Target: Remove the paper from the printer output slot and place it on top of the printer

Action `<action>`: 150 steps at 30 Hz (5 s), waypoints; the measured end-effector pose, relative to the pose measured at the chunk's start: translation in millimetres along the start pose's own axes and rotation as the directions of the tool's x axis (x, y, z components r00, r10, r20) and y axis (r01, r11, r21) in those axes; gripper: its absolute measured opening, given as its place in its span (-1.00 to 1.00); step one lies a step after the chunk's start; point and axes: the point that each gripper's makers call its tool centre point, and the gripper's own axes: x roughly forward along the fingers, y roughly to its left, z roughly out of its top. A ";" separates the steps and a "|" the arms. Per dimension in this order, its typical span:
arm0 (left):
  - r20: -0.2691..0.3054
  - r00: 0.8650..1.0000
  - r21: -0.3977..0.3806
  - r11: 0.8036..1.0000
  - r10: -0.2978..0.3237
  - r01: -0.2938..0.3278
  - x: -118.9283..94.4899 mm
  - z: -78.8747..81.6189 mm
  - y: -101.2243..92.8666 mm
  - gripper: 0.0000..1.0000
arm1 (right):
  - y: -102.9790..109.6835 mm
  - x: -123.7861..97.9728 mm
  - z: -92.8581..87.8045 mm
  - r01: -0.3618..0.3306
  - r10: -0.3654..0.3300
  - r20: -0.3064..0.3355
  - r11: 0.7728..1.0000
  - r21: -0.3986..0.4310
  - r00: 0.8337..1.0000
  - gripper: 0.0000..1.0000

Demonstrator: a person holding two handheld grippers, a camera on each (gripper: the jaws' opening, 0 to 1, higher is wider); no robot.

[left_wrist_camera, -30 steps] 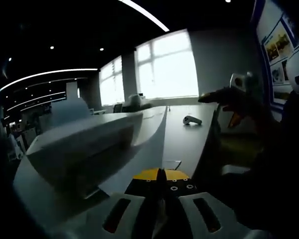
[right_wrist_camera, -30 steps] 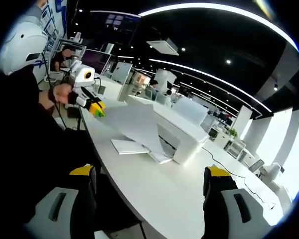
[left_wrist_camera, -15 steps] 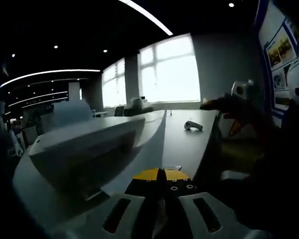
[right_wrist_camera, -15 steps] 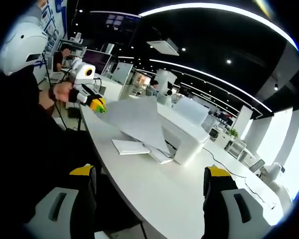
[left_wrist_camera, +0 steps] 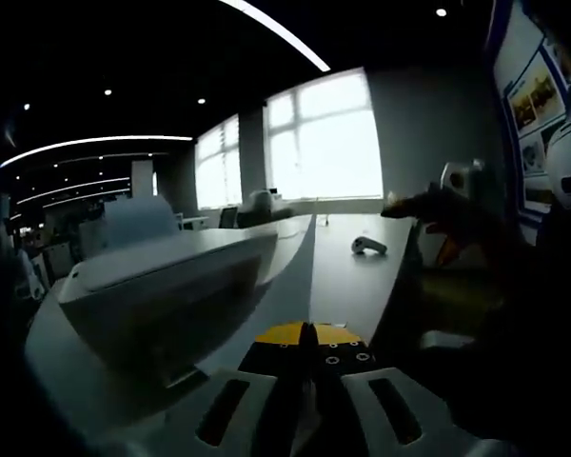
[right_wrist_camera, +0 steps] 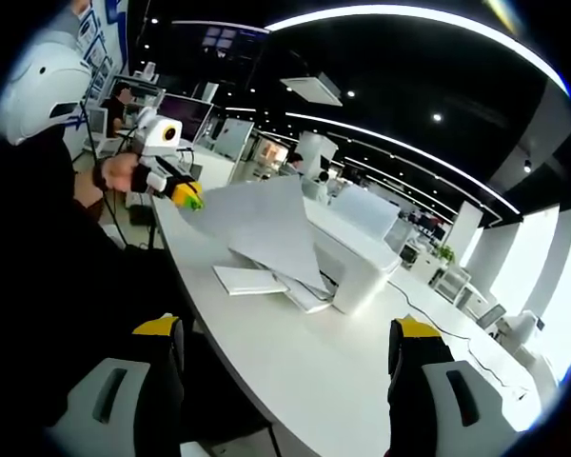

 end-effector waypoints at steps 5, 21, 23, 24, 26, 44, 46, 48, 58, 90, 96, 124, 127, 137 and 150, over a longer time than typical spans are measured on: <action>0.004 1.000 0.001 1.000 -0.001 0.001 -1.0 2.4 -0.2 -0.89 | -0.1 0.0 -0.5 0.001 -0.001 -0.002 1.000 0.000 1.000 0.68; 0.009 1.000 -0.008 1.000 -0.002 0.002 -3.6 7.5 0.9 -0.89 | -1.1 -0.7 0.7 0.003 -0.003 0.000 1.000 -0.002 1.000 0.68; 0.024 1.000 -0.021 1.000 0.004 -0.004 -5.2 10.8 2.9 -0.89 | -1.3 -0.8 0.8 0.004 -0.004 0.000 1.000 -0.002 1.000 0.68; 0.028 1.000 -0.025 1.000 0.005 -0.004 -5.7 11.8 3.3 -0.89 | -1.4 -0.8 0.6 0.004 -0.004 -0.001 1.000 -0.002 1.000 0.68; 0.028 1.000 -0.029 1.000 0.003 -0.002 -5.7 12.3 3.1 -0.89 | -1.4 -0.6 0.1 0.004 -0.004 -0.004 1.000 -0.002 1.000 0.68; 0.031 0.999 -0.003 1.000 0.024 -0.024 -9.3 18.4 5.2 -0.89 | -0.2 0.5 -0.4 0.001 -0.001 -0.002 1.000 0.000 1.000 0.68; 0.031 0.999 -0.002 1.000 0.025 -0.025 -9.5 18.5 5.5 -0.89 | 0.0 0.8 -0.9 0.001 -0.001 -0.004 1.000 -0.002 1.000 0.68; 0.037 0.999 -0.006 1.000 0.026 -0.026 -10.4 20.3 5.4 -0.89 | 0.1 0.7 -1.3 0.001 -0.001 -0.005 1.000 0.000 1.000 0.68; 0.046 0.999 0.000 1.000 0.024 -0.024 -12.0 25.1 4.4 -0.89 | 0.4 0.8 -2.0 0.000 0.000 -0.004 1.000 0.003 1.000 0.68; 0.072 0.997 -0.005 1.000 0.028 -0.028 -16.5 38.9 6.7 -0.89 | -1.4 -0.1 -0.3 0.005 -0.005 -0.004 1.000 -0.002 1.000 0.68; 0.079 0.996 -0.006 0.999 0.032 -0.032 -18.8 42.8 8.9 -0.89 | -0.3 0.4 -0.6 0.003 -0.003 -0.005 1.000 -0.002 1.000 0.68; 0.094 0.995 -0.008 0.999 0.037 -0.037 -22.9 49.9 9.8 -0.89 | 0.6 0.6 -1.6 0.000 0.000 -0.005 1.000 0.001 1.000 0.67; 0.096 0.995 -0.006 0.999 0.037 -0.036 -23.2 51.3 9.8 -0.89 | 0.3 0.6 -1.4 0.001 -0.001 -0.005 1.000 0.001 1.000 0.67; 0.103 0.994 0.003 0.999 0.040 -0.040 -24.8 55.1 9.8 -0.89 | 0.6 0.1 -1.5 0.001 -0.001 -0.004 1.000 0.001 1.000 0.67; 0.114 0.993 0.009 0.999 0.042 -0.043 -26.3 59.6 10.0 -0.89 | -0.4 -0.1 -2.3 0.005 -0.005 -0.005 1.000 0.001 1.000 0.67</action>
